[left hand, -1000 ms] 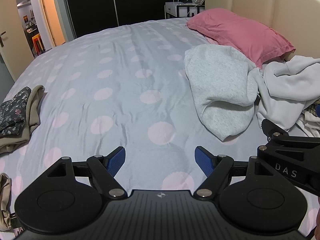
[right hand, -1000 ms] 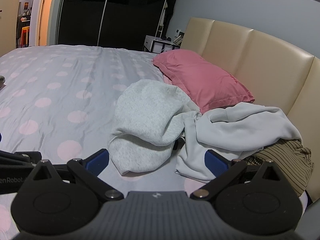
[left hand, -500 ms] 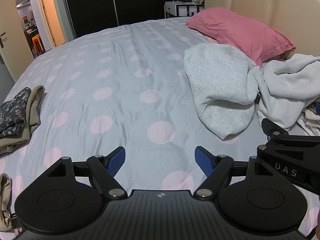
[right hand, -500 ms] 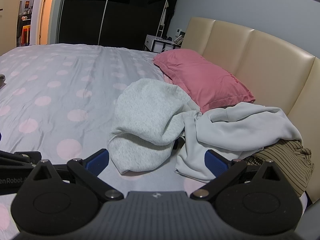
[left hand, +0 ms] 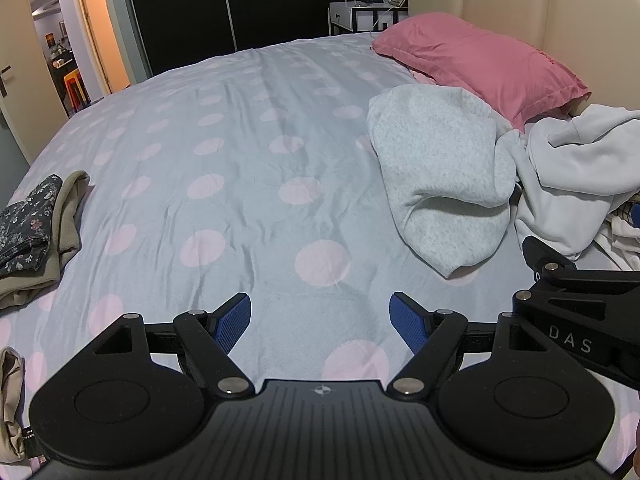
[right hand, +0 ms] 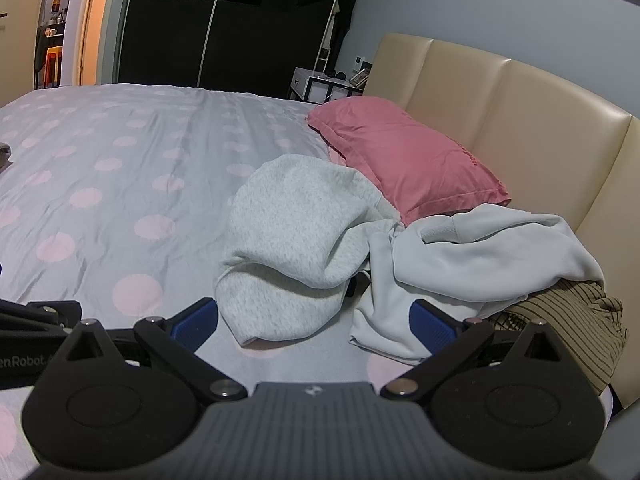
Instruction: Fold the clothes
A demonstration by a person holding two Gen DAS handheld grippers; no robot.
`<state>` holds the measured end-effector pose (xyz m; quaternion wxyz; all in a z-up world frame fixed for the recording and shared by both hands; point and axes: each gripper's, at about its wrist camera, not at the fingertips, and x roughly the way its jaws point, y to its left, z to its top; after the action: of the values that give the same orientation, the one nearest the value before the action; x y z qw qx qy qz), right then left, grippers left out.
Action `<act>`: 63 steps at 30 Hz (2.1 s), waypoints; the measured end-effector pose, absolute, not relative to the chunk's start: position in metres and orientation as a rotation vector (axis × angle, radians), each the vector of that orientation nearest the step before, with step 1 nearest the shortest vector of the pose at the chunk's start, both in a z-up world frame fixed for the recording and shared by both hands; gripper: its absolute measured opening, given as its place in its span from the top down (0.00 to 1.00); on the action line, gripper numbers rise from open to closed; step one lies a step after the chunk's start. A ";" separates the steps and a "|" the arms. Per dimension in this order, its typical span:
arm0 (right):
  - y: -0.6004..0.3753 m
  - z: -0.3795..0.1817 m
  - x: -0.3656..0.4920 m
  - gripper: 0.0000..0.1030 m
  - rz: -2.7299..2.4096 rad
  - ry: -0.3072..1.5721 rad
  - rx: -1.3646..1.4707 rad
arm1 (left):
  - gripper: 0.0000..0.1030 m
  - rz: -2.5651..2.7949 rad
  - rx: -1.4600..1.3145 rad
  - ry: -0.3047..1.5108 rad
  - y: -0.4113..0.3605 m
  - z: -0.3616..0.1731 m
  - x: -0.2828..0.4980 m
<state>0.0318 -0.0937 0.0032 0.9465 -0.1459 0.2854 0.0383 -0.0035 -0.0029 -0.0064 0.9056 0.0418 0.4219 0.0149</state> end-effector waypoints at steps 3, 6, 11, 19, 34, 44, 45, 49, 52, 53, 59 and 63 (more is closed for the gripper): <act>-0.094 0.002 0.032 0.01 0.079 0.581 -0.299 | 0.26 0.031 0.088 0.872 -0.003 -0.007 -0.004; -0.093 0.001 0.031 0.01 0.079 0.581 -0.304 | 0.26 0.030 0.090 0.874 -0.003 -0.007 -0.004; -0.093 0.001 0.032 0.01 0.080 0.584 -0.308 | 0.26 0.030 0.094 0.876 -0.003 -0.008 -0.004; -0.092 0.000 0.032 0.01 0.083 0.586 -0.316 | 0.26 0.029 0.095 0.880 -0.003 -0.009 -0.004; -0.090 -0.018 0.044 0.01 0.120 0.636 -0.352 | 0.26 0.043 0.090 0.912 0.009 -0.018 -0.002; -0.083 -0.065 0.085 0.01 0.187 0.751 -0.360 | 0.26 0.087 0.095 0.976 0.034 -0.044 0.003; -0.081 -0.069 0.089 0.02 0.193 0.761 -0.354 | 0.26 0.090 0.096 0.981 0.034 -0.046 0.004; -0.071 -0.084 0.104 0.02 0.217 0.764 -0.359 | 0.26 0.087 0.099 0.995 0.036 -0.051 0.006; -0.067 -0.093 0.114 0.08 0.228 0.786 -0.329 | 0.26 0.089 0.102 1.002 0.038 -0.056 0.008; -0.066 -0.096 0.117 0.10 0.232 0.799 -0.316 | 0.26 0.092 0.101 1.002 0.039 -0.058 0.009; -0.062 -0.108 0.124 0.18 0.239 0.845 -0.280 | 0.26 0.133 0.027 1.031 0.052 -0.083 0.033; -0.062 -0.108 0.128 0.18 0.254 0.822 -0.284 | 0.26 0.164 0.027 1.032 0.050 -0.097 0.052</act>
<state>0.1283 -0.0624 -0.1081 0.8992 -0.1374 0.3969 0.1226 0.0520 0.0501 -0.0972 0.8666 0.0129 0.4927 0.0783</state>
